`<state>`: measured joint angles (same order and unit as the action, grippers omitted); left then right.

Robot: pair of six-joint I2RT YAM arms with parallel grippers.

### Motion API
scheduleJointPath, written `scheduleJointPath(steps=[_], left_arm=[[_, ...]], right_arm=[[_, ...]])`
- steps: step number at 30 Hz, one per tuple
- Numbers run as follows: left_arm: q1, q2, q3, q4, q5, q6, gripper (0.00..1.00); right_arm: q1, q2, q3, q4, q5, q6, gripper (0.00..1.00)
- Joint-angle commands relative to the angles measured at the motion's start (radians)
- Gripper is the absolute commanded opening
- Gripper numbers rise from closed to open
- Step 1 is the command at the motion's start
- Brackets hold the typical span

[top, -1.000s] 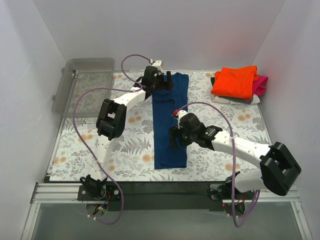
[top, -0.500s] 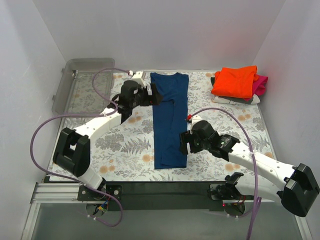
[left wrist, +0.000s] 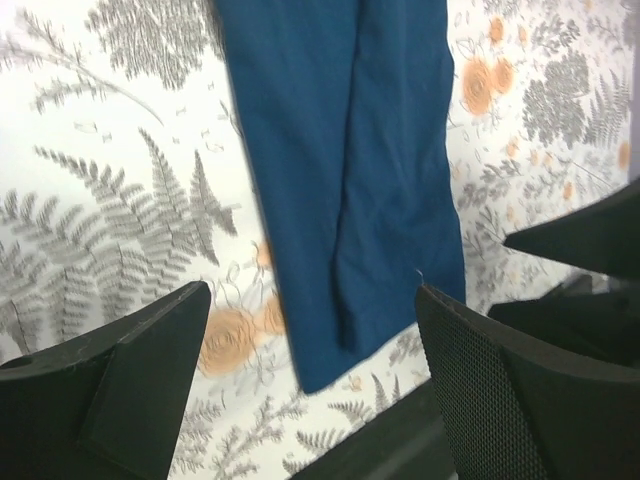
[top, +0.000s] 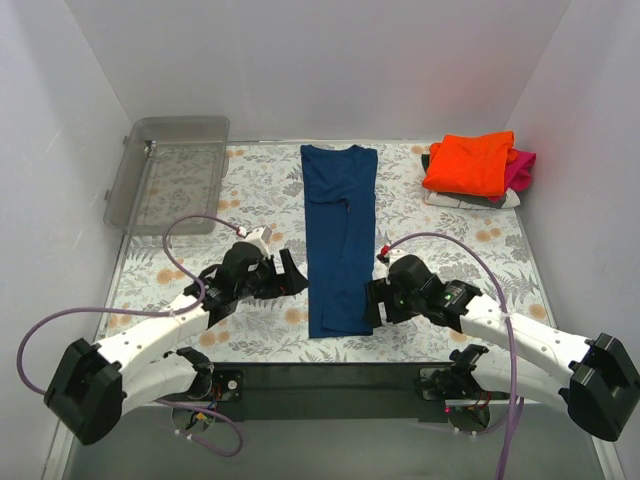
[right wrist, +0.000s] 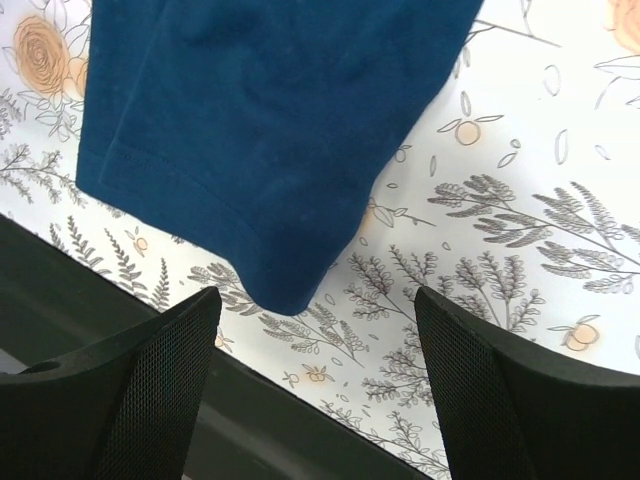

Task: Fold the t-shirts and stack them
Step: Fold the tshirt

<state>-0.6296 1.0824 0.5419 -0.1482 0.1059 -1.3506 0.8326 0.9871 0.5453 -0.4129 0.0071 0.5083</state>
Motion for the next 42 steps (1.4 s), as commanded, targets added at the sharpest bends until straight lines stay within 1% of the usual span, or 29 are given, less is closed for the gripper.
scheduleJointPath(steps=[1, 3, 6, 14, 21, 23, 31, 35, 40, 42], left_arm=[[-0.024, -0.111, -0.062, -0.054, 0.014, -0.114, 0.76], [-0.042, -0.159, -0.080, -0.083, 0.015, -0.142, 0.76], [-0.068, -0.176, -0.105, -0.106, 0.026, -0.171, 0.75], [-0.177, -0.112, -0.146, -0.088, -0.006, -0.234, 0.74], [-0.229, -0.070, -0.146, -0.045, -0.020, -0.275, 0.74], [-0.246, -0.059, -0.145, -0.041, -0.028, -0.282, 0.74], [-0.272, -0.041, -0.155, -0.031, -0.043, -0.300, 0.74], [-0.278, -0.038, -0.165, -0.024, -0.041, -0.306, 0.74], [-0.282, -0.039, -0.172, -0.019, -0.045, -0.309, 0.74], [-0.280, -0.036, -0.175, -0.019, -0.041, -0.309, 0.74]], right_arm=[[0.007, -0.010, -0.024, 0.046, -0.058, 0.030, 0.71], [0.008, 0.002, -0.041, 0.071, -0.079, 0.038, 0.70], [0.008, 0.015, -0.065, 0.109, -0.111, 0.052, 0.69], [0.010, 0.019, -0.079, 0.155, -0.125, 0.071, 0.63], [0.013, 0.039, -0.085, 0.174, -0.136, 0.079, 0.51], [0.014, 0.047, -0.094, 0.190, -0.142, 0.087, 0.49], [0.020, 0.074, -0.104, 0.206, -0.119, 0.098, 0.40], [0.025, 0.093, -0.102, 0.218, -0.116, 0.101, 0.34], [0.037, 0.113, -0.094, 0.217, -0.099, 0.107, 0.30], [0.039, 0.113, -0.094, 0.215, -0.091, 0.108, 0.24]])
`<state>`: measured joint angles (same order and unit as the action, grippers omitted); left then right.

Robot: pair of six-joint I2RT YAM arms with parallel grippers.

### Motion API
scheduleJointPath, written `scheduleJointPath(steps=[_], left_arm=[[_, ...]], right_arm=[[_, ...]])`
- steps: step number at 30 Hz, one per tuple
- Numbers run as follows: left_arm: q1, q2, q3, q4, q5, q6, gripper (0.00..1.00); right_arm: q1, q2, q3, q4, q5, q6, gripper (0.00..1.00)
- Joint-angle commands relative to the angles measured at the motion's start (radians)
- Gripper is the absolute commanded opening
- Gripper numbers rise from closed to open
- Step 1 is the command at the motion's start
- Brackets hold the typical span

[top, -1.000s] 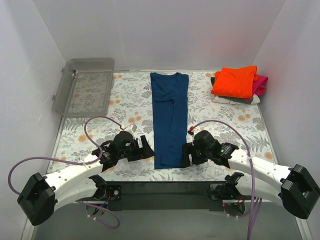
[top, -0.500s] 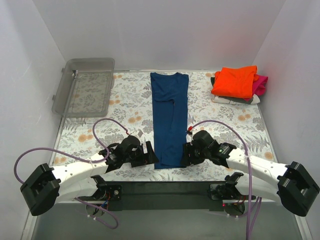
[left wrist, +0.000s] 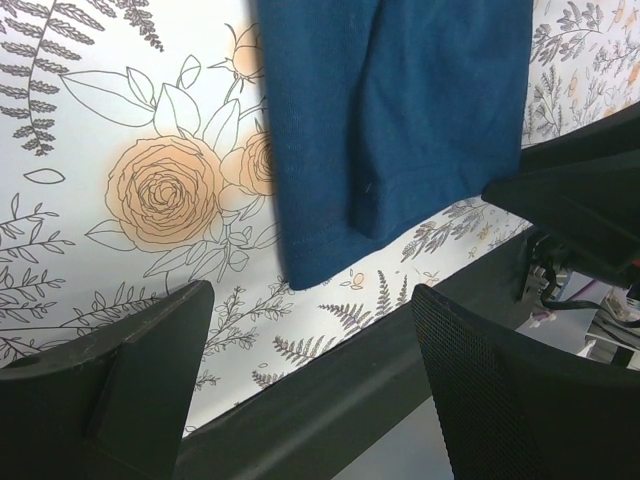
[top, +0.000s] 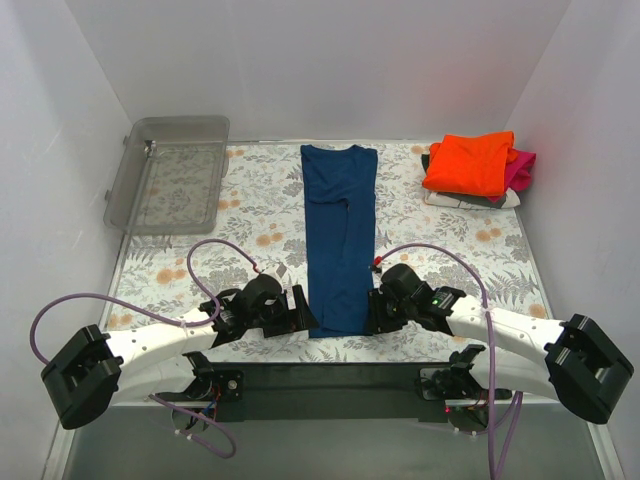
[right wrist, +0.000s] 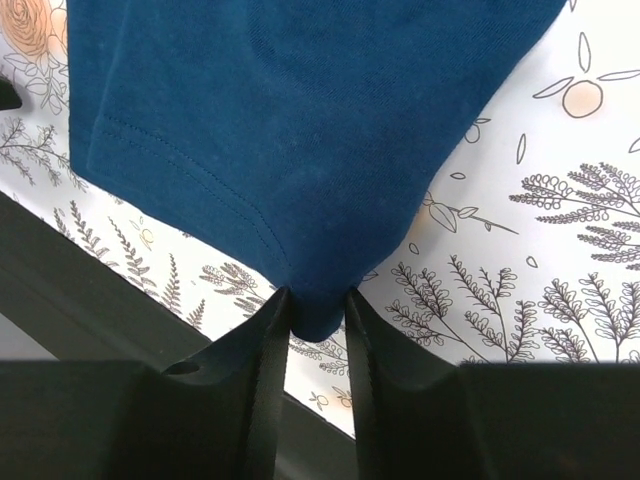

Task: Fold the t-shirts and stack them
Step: Fold the tshirt

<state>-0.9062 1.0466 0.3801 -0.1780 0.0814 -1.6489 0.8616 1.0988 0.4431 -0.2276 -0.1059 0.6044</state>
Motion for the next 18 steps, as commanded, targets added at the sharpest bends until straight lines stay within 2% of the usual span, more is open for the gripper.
scheduleJointPath(steps=[1, 2, 5, 10, 12, 14, 18], left_arm=[[-0.005, 0.003, -0.014, 0.011, -0.012, -0.011, 0.74], [-0.005, 0.001, -0.017, 0.014, -0.012, -0.012, 0.74], [-0.005, 0.001, -0.026, 0.020, -0.014, -0.017, 0.74], [-0.005, 0.007, -0.038, 0.035, -0.012, -0.025, 0.74], [-0.003, 0.013, -0.041, 0.044, -0.011, -0.028, 0.74], [-0.005, 0.021, -0.047, 0.054, -0.011, -0.032, 0.74], [-0.008, 0.041, -0.058, 0.066, -0.006, -0.038, 0.74]], right_arm=[[0.010, 0.000, 0.008, 0.027, 0.025, 0.011, 0.21], [0.010, -0.004, 0.008, 0.016, 0.032, 0.011, 0.17], [0.010, -0.020, 0.008, -0.012, 0.043, 0.012, 0.11], [0.010, -0.042, -0.010, -0.022, 0.051, 0.014, 0.07], [0.010, -0.036, -0.018, -0.022, 0.035, 0.015, 0.10], [0.010, -0.028, -0.026, -0.022, 0.028, 0.018, 0.18], [0.010, -0.040, -0.056, -0.024, 0.031, 0.024, 0.24]])
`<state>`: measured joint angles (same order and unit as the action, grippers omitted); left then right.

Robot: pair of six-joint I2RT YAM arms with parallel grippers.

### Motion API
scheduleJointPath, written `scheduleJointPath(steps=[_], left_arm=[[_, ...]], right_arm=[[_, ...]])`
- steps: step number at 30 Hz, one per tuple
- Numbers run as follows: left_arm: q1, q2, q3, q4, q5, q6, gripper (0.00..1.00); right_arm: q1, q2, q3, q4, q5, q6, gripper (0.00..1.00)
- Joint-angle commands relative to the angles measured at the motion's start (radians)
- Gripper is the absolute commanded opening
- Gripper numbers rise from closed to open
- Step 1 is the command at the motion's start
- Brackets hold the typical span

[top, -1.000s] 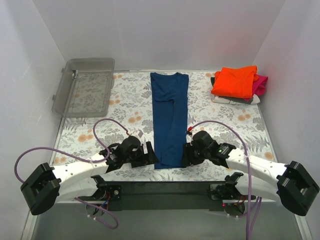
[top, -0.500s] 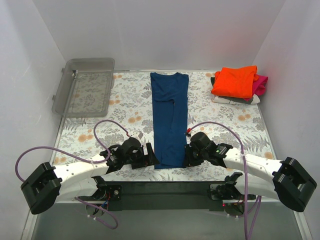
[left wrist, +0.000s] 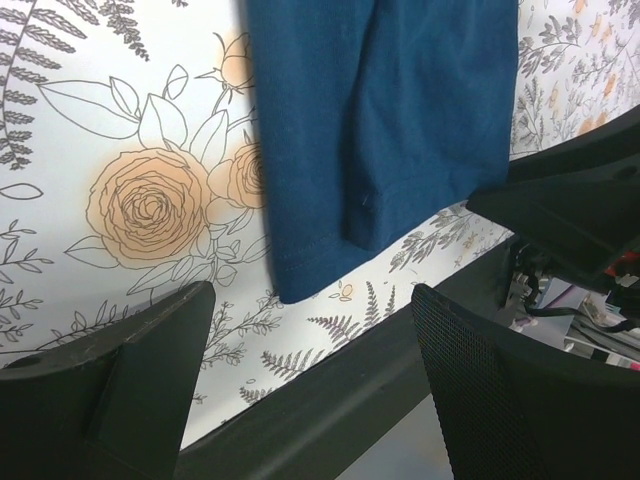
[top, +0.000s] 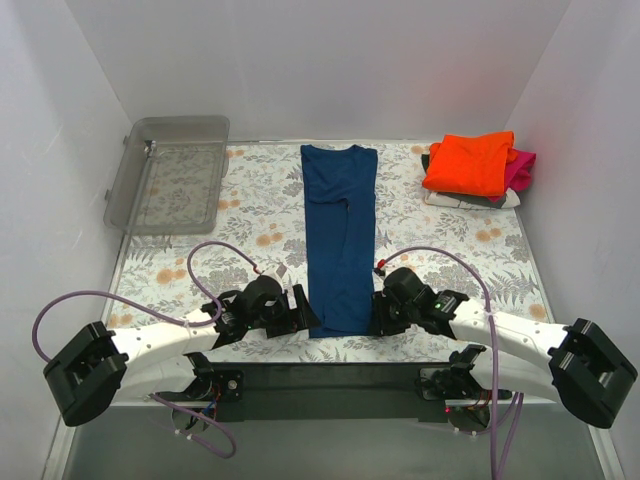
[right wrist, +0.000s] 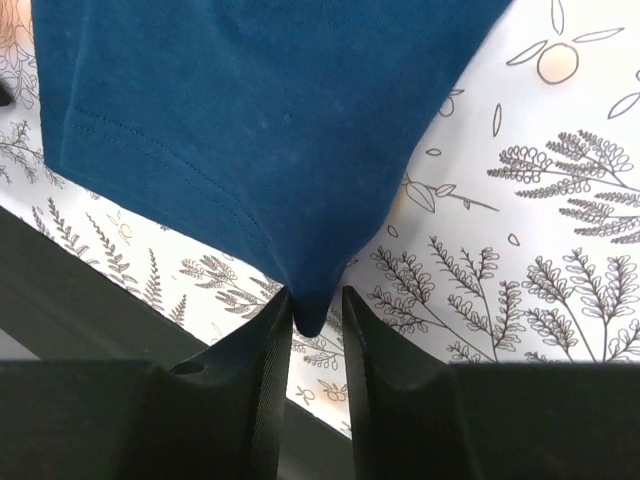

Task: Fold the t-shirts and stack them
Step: Fold the tshirt

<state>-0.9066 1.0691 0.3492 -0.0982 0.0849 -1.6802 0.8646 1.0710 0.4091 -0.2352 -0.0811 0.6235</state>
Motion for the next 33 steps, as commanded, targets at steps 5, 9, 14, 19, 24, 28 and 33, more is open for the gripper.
scheduleJointPath(steps=[5, 9, 14, 19, 24, 28, 33], left_arm=[[-0.011, 0.032, -0.035, -0.003, -0.016, -0.016, 0.74], [-0.018, 0.054, -0.042, 0.000, -0.019, -0.019, 0.74], [-0.040, 0.098, -0.046, -0.011, -0.030, -0.024, 0.67], [-0.069, 0.137, -0.044, -0.024, -0.046, -0.039, 0.61], [-0.103, 0.167, -0.052, -0.044, -0.068, -0.055, 0.52], [-0.121, 0.172, -0.053, -0.077, -0.073, -0.067, 0.44], [-0.124, 0.155, -0.059, -0.115, -0.126, -0.076, 0.38]], right_arm=[[0.007, -0.051, -0.046, -0.026, 0.032, 0.019, 0.25], [0.007, -0.069, -0.055, -0.032, 0.044, 0.030, 0.25], [0.007, -0.086, -0.050, -0.035, 0.058, 0.031, 0.25], [0.007, -0.077, -0.039, -0.033, 0.060, 0.031, 0.25], [0.007, -0.077, -0.021, -0.027, 0.057, 0.025, 0.25], [0.005, -0.071, -0.021, 0.003, 0.032, 0.024, 0.25], [0.007, -0.048, -0.015, 0.023, 0.023, 0.019, 0.22]])
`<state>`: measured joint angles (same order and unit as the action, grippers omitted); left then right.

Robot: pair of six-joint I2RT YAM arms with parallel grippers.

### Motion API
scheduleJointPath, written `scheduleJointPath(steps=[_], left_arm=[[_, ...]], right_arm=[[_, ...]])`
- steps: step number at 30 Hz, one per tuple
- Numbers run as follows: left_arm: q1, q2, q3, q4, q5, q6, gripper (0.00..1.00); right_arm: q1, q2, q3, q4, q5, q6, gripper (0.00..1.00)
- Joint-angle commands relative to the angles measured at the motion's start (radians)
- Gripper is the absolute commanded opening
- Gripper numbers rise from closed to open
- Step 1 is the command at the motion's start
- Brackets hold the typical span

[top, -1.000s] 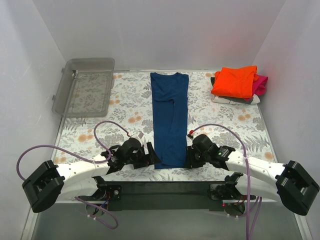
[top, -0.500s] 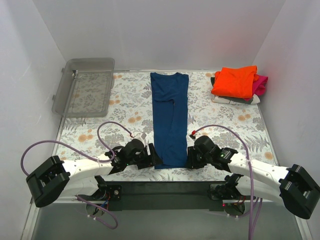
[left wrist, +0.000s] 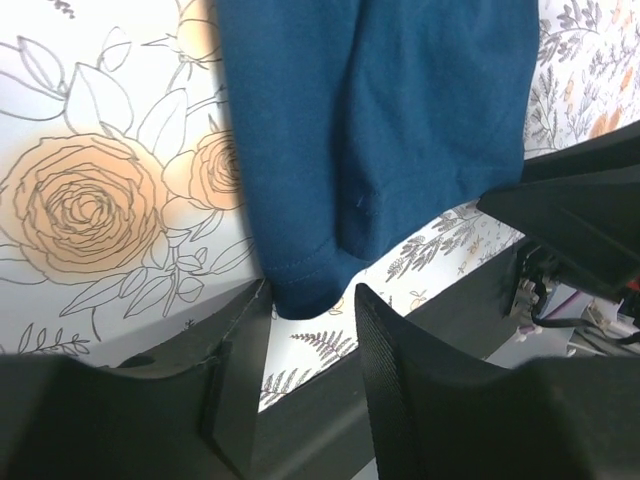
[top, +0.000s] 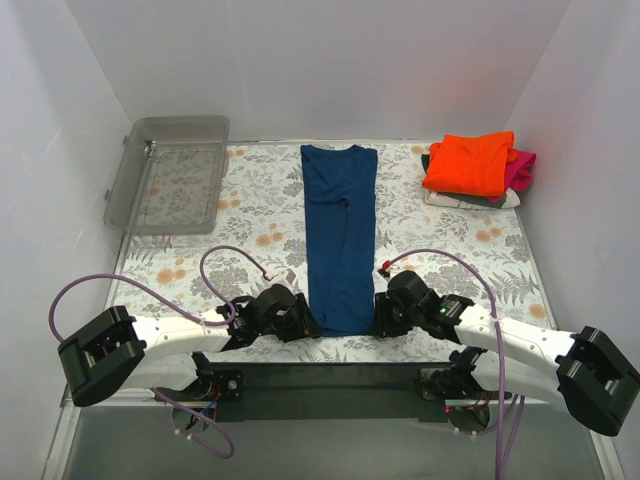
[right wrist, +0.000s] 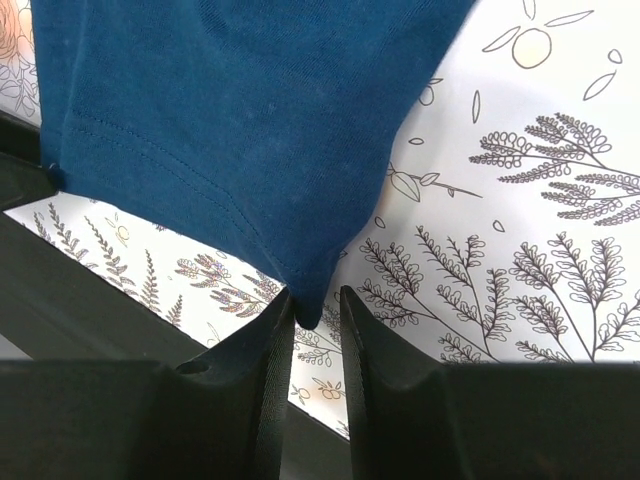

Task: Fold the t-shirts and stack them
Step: Fold the tshirt

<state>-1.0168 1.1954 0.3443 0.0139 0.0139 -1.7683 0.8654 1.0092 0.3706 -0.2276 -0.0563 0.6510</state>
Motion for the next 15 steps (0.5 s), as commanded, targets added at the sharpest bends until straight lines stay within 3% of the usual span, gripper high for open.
scheduleJointPath(steps=[1, 10, 13, 15], left_arm=[[-0.016, 0.027, -0.056, -0.227, -0.057, 0.010, 0.34], [-0.016, 0.101, -0.045, -0.152, -0.088, 0.023, 0.23], [-0.016, 0.153, -0.042, -0.121, -0.084, 0.030, 0.15], [-0.016, 0.180, -0.036, -0.111, -0.081, 0.033, 0.03]], right_arm=[[0.006, 0.014, 0.025, 0.023, -0.004, -0.008, 0.21], [0.006, 0.022, 0.024, 0.033, 0.007, -0.025, 0.06], [0.004, 0.023, 0.024, 0.033, 0.006, -0.034, 0.01], [0.006, 0.022, 0.021, 0.033, 0.001, -0.037, 0.01]])
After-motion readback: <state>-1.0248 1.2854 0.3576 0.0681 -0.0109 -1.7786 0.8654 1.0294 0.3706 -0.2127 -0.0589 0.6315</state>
